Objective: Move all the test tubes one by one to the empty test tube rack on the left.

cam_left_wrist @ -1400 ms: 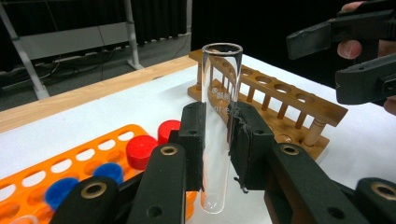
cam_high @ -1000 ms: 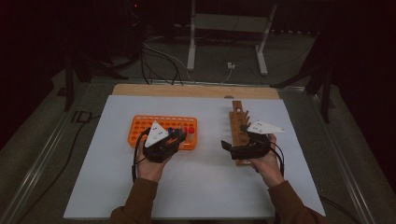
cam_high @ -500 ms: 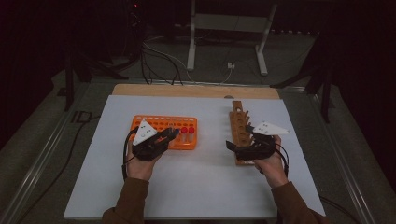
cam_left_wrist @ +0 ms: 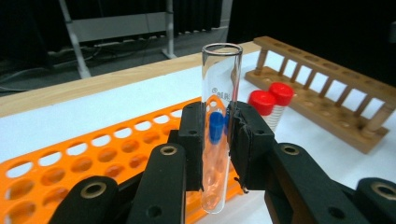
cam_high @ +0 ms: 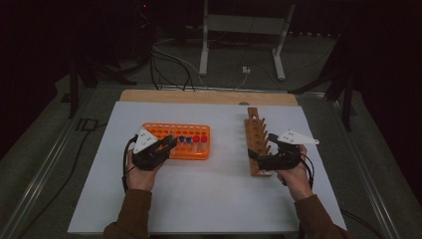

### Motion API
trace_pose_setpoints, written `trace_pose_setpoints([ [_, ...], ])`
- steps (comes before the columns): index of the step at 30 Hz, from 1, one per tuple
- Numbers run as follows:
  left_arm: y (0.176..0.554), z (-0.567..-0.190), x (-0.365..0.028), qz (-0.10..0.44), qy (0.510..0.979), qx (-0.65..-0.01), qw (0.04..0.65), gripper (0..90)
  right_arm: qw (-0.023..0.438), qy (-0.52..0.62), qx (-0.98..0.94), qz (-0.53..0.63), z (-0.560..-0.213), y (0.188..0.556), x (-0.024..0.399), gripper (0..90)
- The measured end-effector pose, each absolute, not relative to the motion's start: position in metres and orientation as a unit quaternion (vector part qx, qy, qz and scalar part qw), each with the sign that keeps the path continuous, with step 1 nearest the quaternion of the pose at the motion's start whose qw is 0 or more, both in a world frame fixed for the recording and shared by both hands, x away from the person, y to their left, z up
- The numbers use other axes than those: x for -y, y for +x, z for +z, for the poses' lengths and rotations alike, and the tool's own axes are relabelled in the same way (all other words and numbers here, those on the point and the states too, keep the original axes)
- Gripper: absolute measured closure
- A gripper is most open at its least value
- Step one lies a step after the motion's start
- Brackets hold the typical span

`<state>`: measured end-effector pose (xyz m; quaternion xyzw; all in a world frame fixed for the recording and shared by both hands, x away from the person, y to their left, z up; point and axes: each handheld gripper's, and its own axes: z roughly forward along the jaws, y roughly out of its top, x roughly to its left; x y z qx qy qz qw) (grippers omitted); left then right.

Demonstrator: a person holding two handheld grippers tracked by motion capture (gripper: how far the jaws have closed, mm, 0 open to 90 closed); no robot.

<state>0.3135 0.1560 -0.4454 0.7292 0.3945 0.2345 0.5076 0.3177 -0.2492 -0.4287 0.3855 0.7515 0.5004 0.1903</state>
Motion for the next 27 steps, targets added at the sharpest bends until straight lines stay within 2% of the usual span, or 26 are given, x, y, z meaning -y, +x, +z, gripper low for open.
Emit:
trace_pose_setpoints([
  [14,0.323,-0.455,-0.164,0.26,0.716,-0.417,0.496,75.5,0.19,0.389,-0.749,0.501,-0.429,0.318,0.252,0.2],
  [27,0.332,-0.467,-0.161,0.261,0.713,-0.431,0.487,75.5,0.192,0.391,-0.747,0.502,-0.43,0.317,0.254,0.2],
])
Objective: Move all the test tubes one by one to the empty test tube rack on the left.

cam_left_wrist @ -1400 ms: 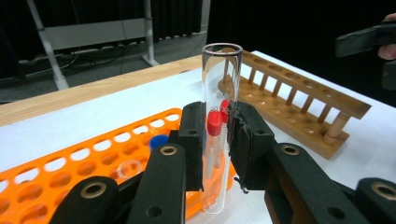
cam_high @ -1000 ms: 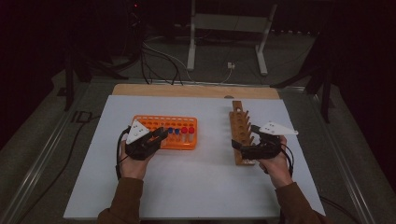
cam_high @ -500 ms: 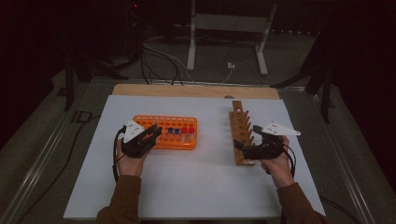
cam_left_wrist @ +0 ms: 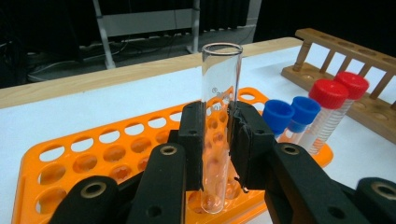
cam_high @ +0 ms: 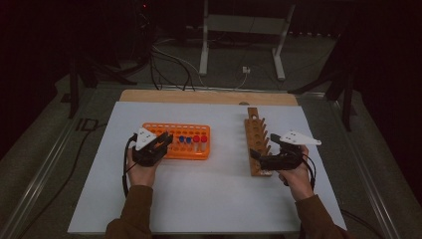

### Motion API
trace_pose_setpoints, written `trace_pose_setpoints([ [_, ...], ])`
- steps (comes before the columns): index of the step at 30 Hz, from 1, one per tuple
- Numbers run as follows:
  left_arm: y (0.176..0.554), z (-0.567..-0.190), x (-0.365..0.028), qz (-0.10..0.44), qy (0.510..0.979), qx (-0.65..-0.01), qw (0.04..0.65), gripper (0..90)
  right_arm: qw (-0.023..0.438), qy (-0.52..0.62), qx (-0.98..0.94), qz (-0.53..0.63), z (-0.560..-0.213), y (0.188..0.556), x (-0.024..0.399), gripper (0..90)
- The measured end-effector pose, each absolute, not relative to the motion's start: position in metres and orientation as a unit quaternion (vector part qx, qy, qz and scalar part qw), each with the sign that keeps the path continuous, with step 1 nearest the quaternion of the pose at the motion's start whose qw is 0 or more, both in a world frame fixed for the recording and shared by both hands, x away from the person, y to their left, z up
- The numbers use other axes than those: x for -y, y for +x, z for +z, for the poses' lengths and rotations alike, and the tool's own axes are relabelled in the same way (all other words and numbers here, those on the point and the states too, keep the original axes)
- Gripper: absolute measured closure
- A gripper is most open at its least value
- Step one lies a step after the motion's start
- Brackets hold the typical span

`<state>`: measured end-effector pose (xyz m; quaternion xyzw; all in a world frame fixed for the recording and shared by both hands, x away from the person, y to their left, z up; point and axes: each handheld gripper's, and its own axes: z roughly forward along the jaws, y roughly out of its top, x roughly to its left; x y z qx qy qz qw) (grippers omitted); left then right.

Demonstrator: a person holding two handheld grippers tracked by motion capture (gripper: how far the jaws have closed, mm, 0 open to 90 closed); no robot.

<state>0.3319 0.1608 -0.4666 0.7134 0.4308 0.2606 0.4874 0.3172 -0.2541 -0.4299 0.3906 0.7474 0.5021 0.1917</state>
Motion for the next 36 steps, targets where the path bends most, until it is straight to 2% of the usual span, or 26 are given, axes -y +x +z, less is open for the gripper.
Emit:
trace_pose_setpoints([
  [21,0.339,-0.477,-0.163,0.26,0.709,-0.443,0.484,75.5,0.188,0.391,-0.749,0.501,-0.432,0.317,0.252,0.3],
  [36,0.34,-0.493,-0.157,0.253,0.744,-0.44,0.434,75.7,0.185,0.389,-0.752,0.499,-0.433,0.316,0.252,0.3],
])
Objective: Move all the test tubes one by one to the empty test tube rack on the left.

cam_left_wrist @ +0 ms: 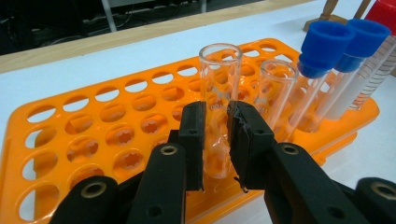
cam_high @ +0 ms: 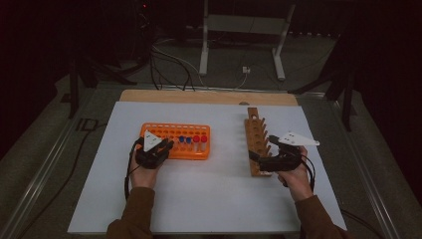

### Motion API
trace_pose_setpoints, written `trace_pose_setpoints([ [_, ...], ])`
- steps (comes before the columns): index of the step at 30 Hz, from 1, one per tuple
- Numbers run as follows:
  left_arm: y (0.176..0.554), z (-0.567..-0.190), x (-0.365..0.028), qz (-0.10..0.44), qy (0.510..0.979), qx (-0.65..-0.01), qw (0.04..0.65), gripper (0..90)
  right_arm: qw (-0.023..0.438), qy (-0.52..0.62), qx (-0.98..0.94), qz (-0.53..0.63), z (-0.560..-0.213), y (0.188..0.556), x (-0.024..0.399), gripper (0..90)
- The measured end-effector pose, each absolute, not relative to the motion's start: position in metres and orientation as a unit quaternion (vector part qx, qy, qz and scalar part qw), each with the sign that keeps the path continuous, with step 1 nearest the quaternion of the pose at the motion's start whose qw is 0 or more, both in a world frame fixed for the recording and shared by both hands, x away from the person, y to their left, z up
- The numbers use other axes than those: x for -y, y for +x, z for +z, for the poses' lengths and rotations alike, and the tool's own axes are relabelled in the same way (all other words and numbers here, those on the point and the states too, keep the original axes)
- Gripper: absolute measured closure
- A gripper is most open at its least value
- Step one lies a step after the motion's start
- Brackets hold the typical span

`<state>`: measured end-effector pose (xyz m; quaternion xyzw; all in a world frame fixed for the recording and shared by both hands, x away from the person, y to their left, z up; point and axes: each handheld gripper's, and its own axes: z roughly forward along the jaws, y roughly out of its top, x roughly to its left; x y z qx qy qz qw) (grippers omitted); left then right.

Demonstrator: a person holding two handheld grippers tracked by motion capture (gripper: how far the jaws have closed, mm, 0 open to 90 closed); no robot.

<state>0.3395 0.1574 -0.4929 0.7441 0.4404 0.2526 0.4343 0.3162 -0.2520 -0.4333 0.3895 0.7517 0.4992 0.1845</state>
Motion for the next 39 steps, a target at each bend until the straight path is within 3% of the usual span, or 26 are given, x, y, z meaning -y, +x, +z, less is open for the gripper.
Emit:
trace_pose_setpoints([
  [26,0.34,-0.495,-0.16,0.231,0.768,-0.433,0.412,74.9,0.182,0.387,-0.755,0.497,-0.436,0.316,0.25,0.3],
  [32,0.335,-0.492,-0.167,0.228,0.757,-0.445,0.421,58.5,0.183,0.389,-0.752,0.499,-0.437,0.315,0.254,0.3],
  [39,0.322,-0.47,-0.183,0.227,0.72,-0.45,0.477,40.7,0.188,0.391,-0.75,0.499,-0.438,0.315,0.258,0.3],
])
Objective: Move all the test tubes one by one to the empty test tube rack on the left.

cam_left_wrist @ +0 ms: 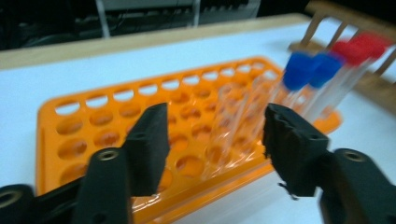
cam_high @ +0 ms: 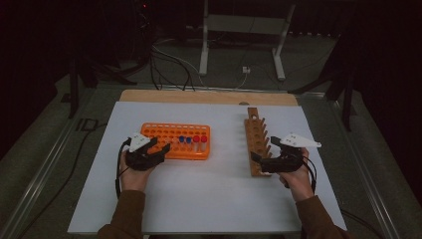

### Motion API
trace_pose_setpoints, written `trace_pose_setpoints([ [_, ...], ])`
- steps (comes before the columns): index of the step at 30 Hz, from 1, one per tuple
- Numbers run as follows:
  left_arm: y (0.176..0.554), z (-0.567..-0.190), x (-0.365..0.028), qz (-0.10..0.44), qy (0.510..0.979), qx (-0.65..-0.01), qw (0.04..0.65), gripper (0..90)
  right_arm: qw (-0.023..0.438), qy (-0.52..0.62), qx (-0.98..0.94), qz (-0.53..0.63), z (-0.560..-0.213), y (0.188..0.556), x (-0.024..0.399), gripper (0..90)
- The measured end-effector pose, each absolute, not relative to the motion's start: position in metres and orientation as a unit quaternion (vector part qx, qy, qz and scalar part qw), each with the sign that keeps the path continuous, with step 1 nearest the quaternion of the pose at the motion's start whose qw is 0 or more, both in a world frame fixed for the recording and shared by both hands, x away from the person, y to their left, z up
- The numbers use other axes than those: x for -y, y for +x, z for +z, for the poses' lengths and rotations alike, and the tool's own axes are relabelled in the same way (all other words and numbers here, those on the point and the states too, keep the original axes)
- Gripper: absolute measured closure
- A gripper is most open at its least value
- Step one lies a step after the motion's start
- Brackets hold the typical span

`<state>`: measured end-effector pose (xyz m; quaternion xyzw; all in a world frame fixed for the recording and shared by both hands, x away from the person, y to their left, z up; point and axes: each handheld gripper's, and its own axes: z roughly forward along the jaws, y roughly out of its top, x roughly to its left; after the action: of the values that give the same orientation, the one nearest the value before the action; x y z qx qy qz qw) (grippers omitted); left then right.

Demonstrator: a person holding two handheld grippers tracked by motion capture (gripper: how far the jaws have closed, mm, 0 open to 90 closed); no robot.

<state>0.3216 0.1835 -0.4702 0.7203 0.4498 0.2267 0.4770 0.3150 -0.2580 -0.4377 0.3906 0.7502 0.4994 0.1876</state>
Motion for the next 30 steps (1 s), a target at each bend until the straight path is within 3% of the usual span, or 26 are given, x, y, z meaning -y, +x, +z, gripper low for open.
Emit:
trace_pose_setpoints([
  [11,0.291,-0.442,-0.201,0.252,0.688,-0.438,0.522,17.6,0.205,0.389,-0.747,0.499,-0.442,0.309,0.264,0.3],
  [18,0.275,-0.44,-0.207,0.285,0.672,-0.439,0.523,13.0,0.211,0.394,-0.736,0.508,-0.447,0.302,0.273,0.3],
  [30,0.266,-0.444,-0.211,0.286,0.671,-0.445,0.52,1.6,0.224,0.395,-0.723,0.521,-0.451,0.291,0.287,0.2],
])
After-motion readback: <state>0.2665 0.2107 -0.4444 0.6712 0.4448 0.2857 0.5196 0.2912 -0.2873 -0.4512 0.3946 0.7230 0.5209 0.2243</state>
